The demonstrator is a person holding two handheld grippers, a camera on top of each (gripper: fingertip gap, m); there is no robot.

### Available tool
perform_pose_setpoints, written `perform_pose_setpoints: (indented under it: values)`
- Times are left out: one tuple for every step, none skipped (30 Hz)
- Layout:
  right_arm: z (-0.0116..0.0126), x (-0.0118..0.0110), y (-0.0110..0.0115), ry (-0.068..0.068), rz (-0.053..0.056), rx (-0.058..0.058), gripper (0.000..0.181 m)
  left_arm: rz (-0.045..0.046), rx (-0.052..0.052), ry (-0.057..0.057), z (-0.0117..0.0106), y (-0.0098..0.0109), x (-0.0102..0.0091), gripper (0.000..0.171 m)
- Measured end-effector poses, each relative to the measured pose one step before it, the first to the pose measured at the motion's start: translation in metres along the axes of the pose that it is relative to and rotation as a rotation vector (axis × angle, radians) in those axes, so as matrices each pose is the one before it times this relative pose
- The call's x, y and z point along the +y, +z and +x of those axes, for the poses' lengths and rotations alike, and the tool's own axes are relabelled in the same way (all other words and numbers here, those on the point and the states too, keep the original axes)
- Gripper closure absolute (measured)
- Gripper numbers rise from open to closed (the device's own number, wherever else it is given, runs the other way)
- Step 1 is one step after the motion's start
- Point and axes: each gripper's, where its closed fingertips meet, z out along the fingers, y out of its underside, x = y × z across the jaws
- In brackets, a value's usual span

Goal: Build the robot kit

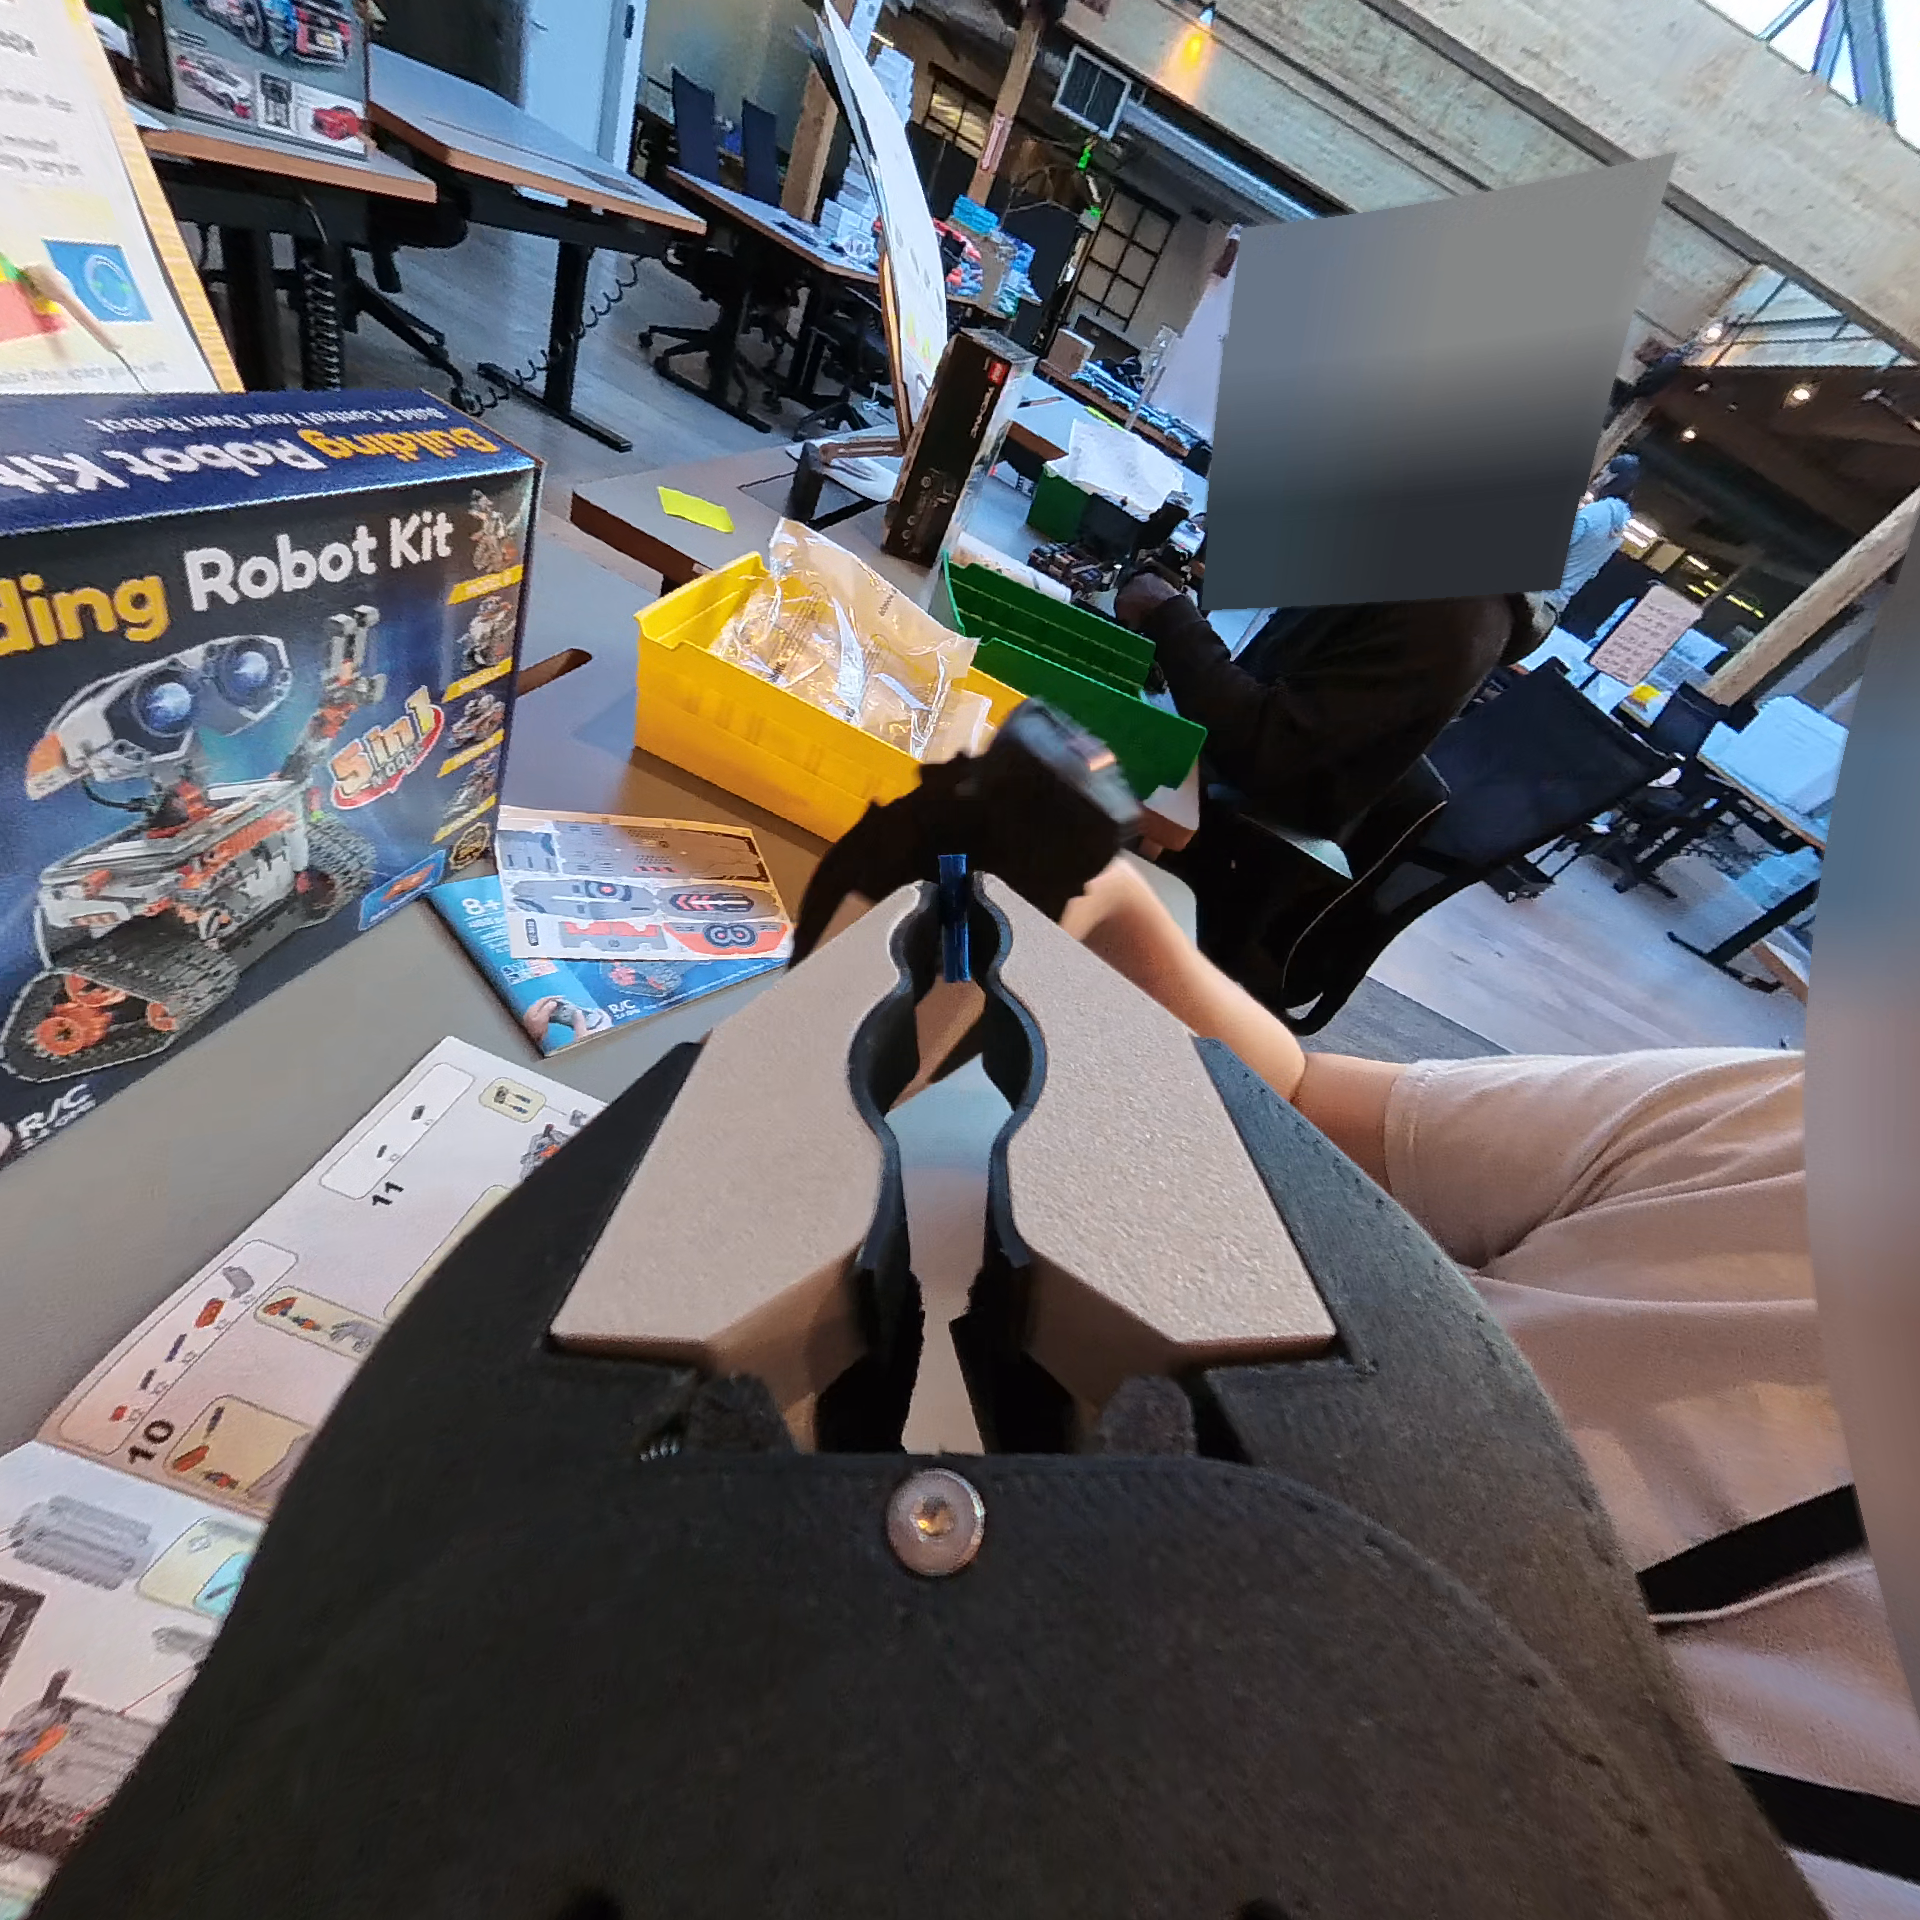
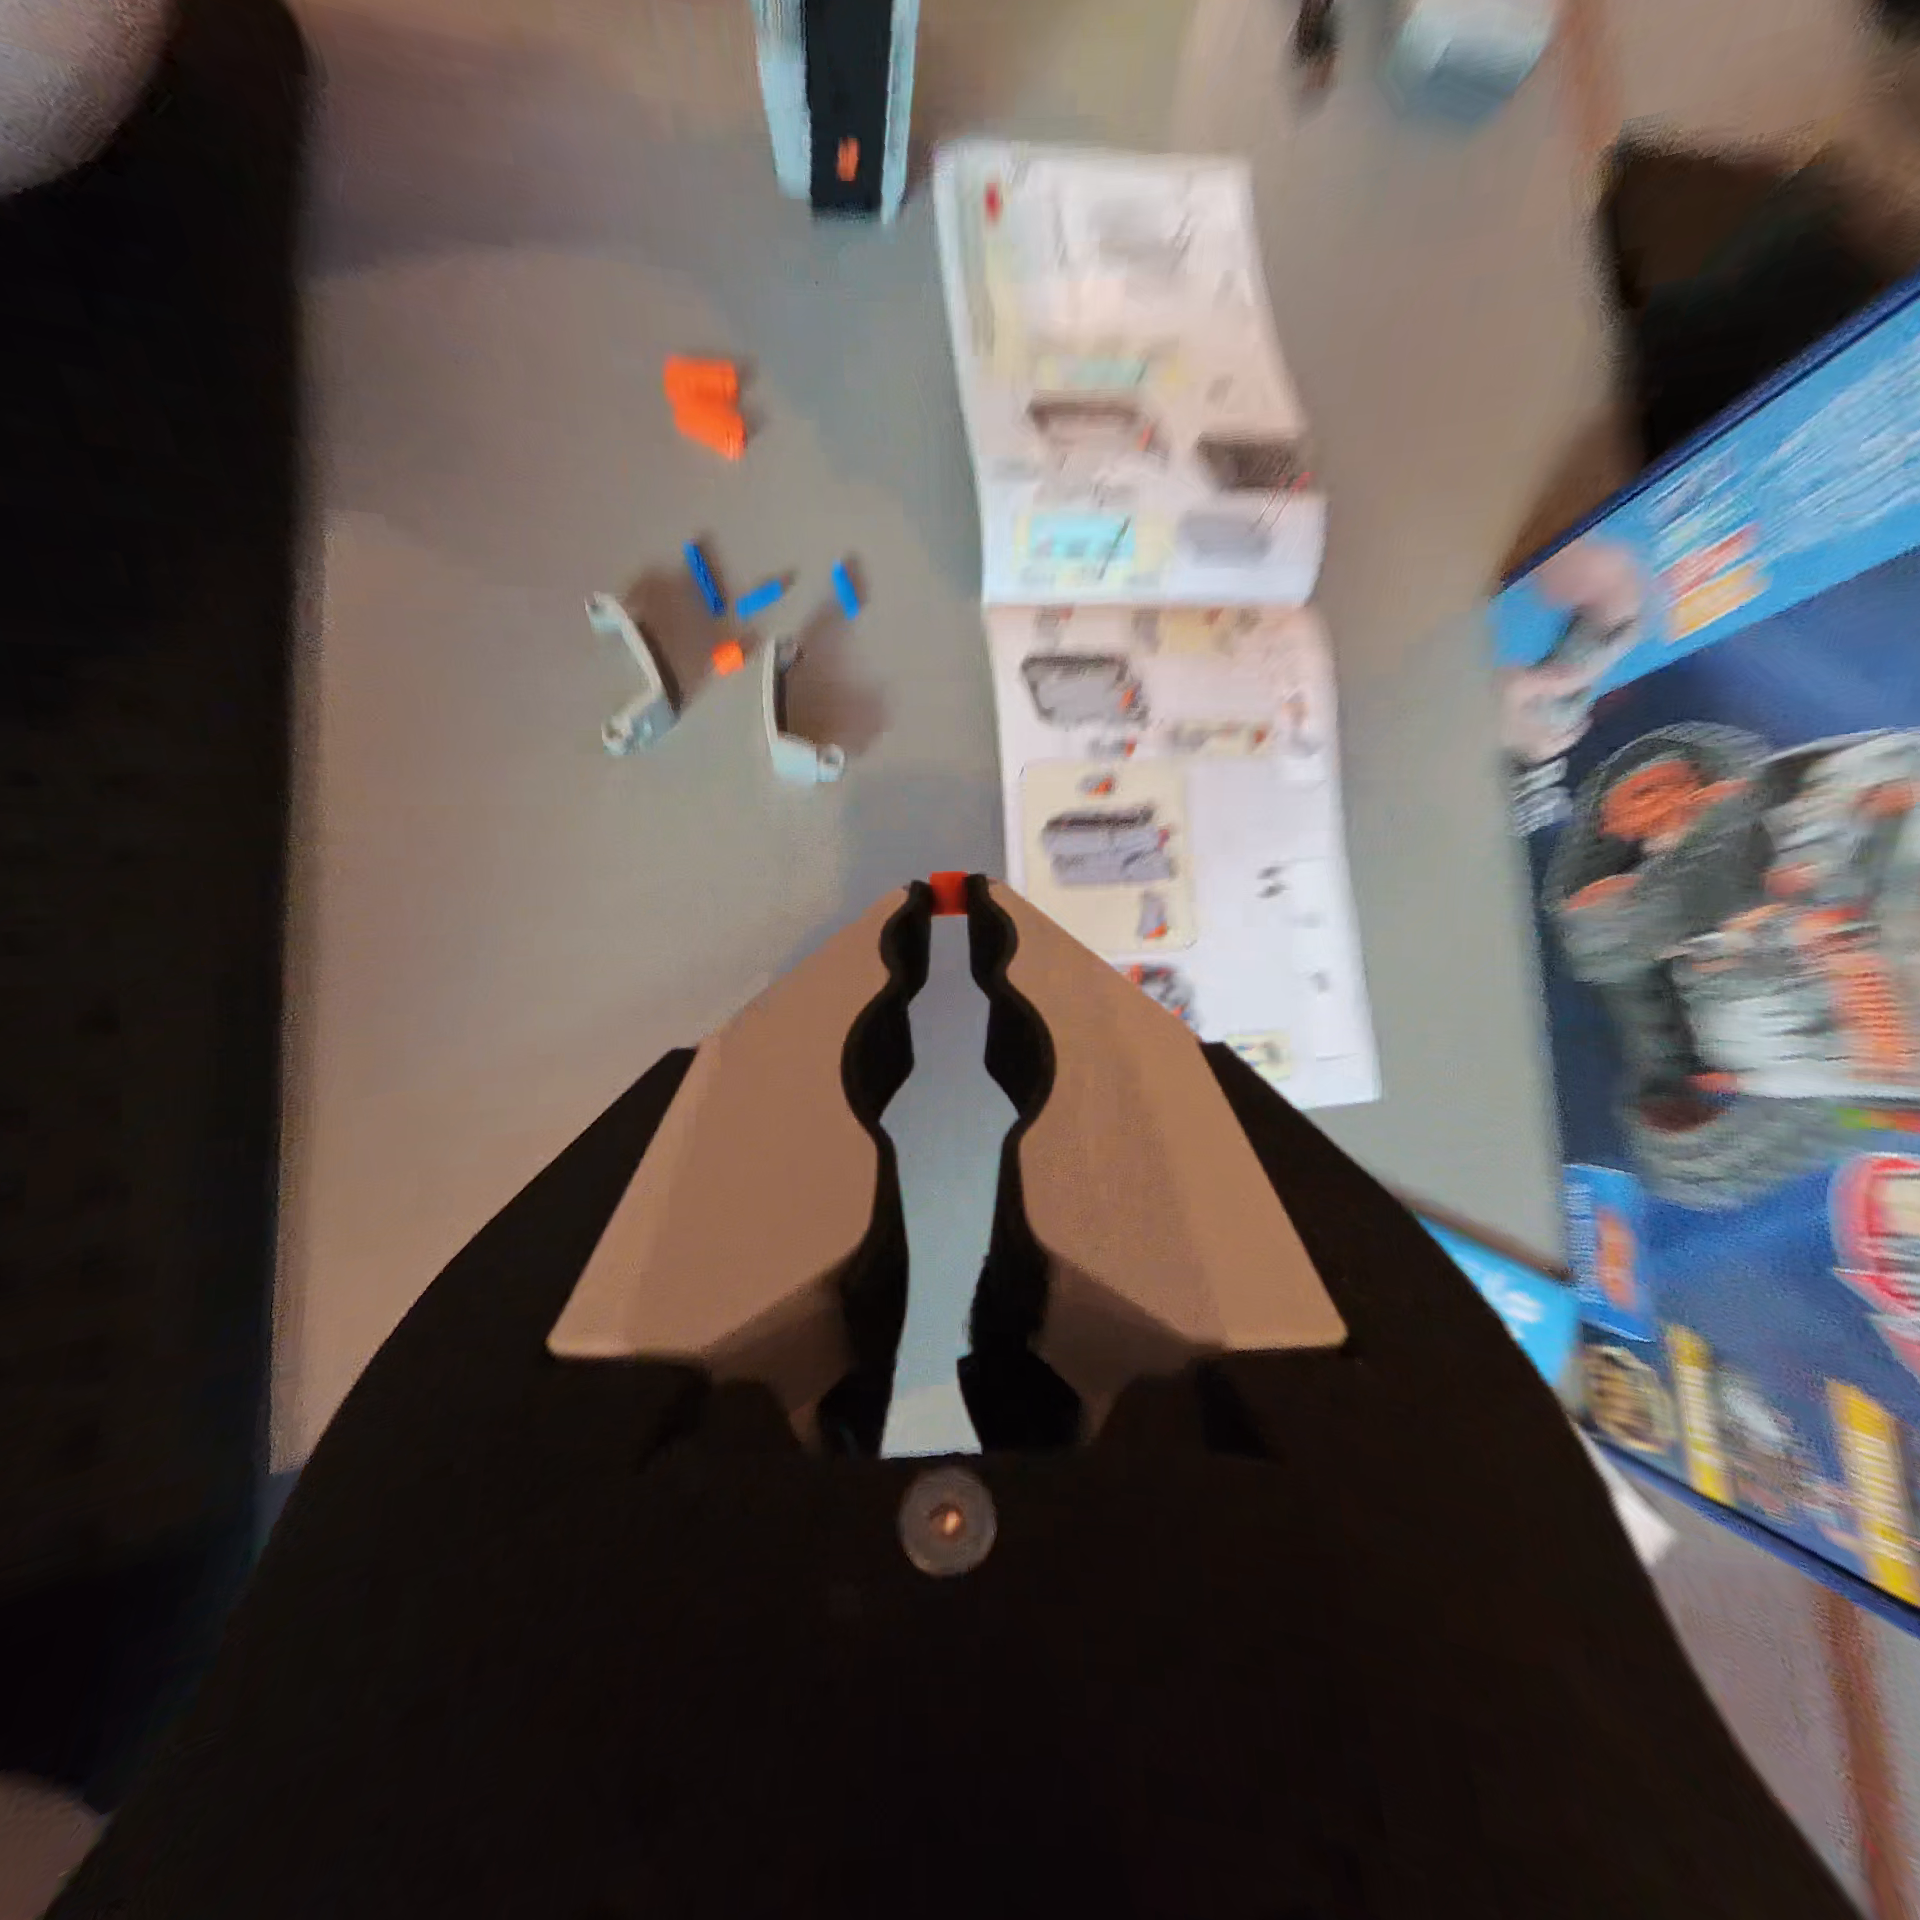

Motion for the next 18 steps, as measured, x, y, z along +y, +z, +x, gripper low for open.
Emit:
perform_pose_setpoints:
  values:
    - [0.00153,0.01609,0.01274,0.0170,-0.0481,-0.0344,0.176,-0.00238,-0.0076,0.0033,-0.00039,-0.00201,-0.00010,0.169]
    - [-0.00408,0.01441,0.01174,-0.0109,-0.0542,-0.0498,0.176,-0.00406,-0.0138,0.0047,-0.00147,-0.00224,0.00011,0.169]
    - [-0.00548,0.01041,0.01059,-0.0395,-0.0403,-0.0397,0.176,-0.00129,-0.0166,0.0068,-0.00204,-0.00238,-0.00034,0.169]
    - [-0.00124,0.00728,0.00900,-0.0319,-0.0254,-0.0078,0.176,0.00305,-0.0133,0.0048,-0.00172,-0.00225,-0.00091,0.169]
    - [-0.00192,0.00656,0.00702,-0.0006,-0.0318,-0.0213,0.175,0.00328,-0.0058,0.0009,-0.00089,-0.00195,-0.00085,0.169]
    - [-0.00371,0.00262,0.00520,0.0065,-0.0138,-0.0330,0.175,-0.00055,0.0007,-0.0012,-0.00003,-0.00136,-0.00022,0.169]
    - [-0.00217,-0.00111,0.00376,-0.0112,0.0127,-0.0185,0.175,-0.00085,0.0016,-0.0006,-0.00006,-0.00095,-0.00008,0.169]
    - [-0.00019,-0.00016,0.00329,-0.0196,0.0112,-0.0048,0.175,0.00064,-0.0021,-0.0003,-0.00062,-0.00052,-0.00014,0.169]
    - [-0.00044,0.00295,0.00332,-0.0101,-0.0063,-0.0073,0.175,-0.00081,-0.0025,-0.0003,-0.00065,-0.00011,0.00010,0.169]
    - [-0.00106,0.00462,0.00327,0.0022,-0.0167,-0.0133,0.175,-0.00243,0.0008,-0.0010,-0.00012,0.00018,0.00037,0.169]
    - [0.00057,0.00335,0.00258,0.0029,-0.0120,-0.0033,0.175,-0.00332,0.0023,-0.0011,0.00030,0.00030,0.00055,0.169]
    - [0.00113,0.00148,0.00174,-0.0033,-0.0012,0.0016,0.175,-0.00198,0.0010,0.0010,0.00033,0.00043,0.00029,0.169]
    - [-0.00043,-0.00015,0.00119,-0.0075,0.0067,-0.0046,0.175,-0.00095,0.0006,0.0017,0.00046,0.00048,0.00013,0.169]
    - [-0.00121,-0.00050,0.00091,-0.0071,0.0060,-0.0071,0.175,-0.00264,0.0007,0.0014,0.00050,0.00055,0.00034,0.169]
    - [-0.00031,0.00013,0.00049,-0.0036,-0.0007,-0.0019,0.175,-0.00378,0.0002,0.0017,0.00029,0.00050,0.00055,0.168]
    - [0.00007,0.00075,0.00051,-0.0011,-0.0042,0.0000,0.174,-0.00375,0.0010,0.0005,0.00031,0.00054,0.00068,0.168]
    - [-0.00014,0.00078,0.00061,-0.0009,-0.0034,-0.0014,0.174,-0.00090,0.0015,-0.0006,0.00027,0.00035,0.00016,0.168]
    - [0.00037,0.00064,0.00046,-0.0026,-0.0025,0.0021,0.174,0.00005,0.0008,-0.0007,0.00007,0.00032,0.00000,0.169]
